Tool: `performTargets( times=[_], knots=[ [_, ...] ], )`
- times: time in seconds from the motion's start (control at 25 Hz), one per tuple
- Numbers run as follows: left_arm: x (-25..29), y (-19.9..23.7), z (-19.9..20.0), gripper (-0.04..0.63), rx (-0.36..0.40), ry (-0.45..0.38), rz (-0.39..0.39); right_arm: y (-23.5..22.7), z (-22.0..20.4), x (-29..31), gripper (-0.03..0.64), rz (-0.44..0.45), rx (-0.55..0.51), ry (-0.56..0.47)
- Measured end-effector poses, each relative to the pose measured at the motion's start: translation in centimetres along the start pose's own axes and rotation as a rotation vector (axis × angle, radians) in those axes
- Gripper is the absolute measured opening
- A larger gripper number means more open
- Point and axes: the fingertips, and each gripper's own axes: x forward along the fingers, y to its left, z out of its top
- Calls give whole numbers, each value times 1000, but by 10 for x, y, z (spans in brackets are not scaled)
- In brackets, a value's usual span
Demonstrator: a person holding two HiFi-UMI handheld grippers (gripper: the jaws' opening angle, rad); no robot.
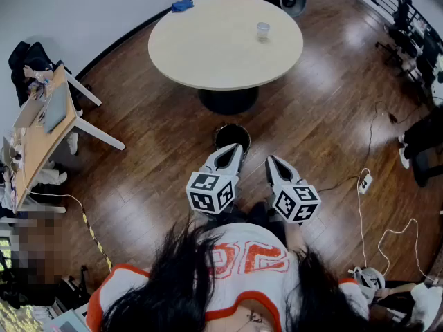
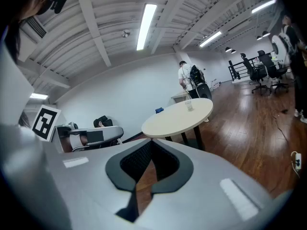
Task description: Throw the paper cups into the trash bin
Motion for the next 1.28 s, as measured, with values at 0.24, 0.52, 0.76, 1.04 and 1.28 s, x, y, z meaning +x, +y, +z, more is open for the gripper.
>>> performTargets(
  times=[0.24,0.52,0.76,1.04,1.28],
  knots=[
    [13,4,-3,0,3,15,7,-11,4,3,2,-10,8,-7],
    [31,5,3,0,1,11,22,-27,12,14,2,0,20,-3],
    [65,-2,6,0,-4,9,42,-55,33,25,2,28,3,5],
    [109,-12,19,0,-11,-22,81,-94,66,42,2,67,-21,21],
    [131,-18,23,0,-17,-30,117,-113,79,50,2,106,-28,39]
  ],
)
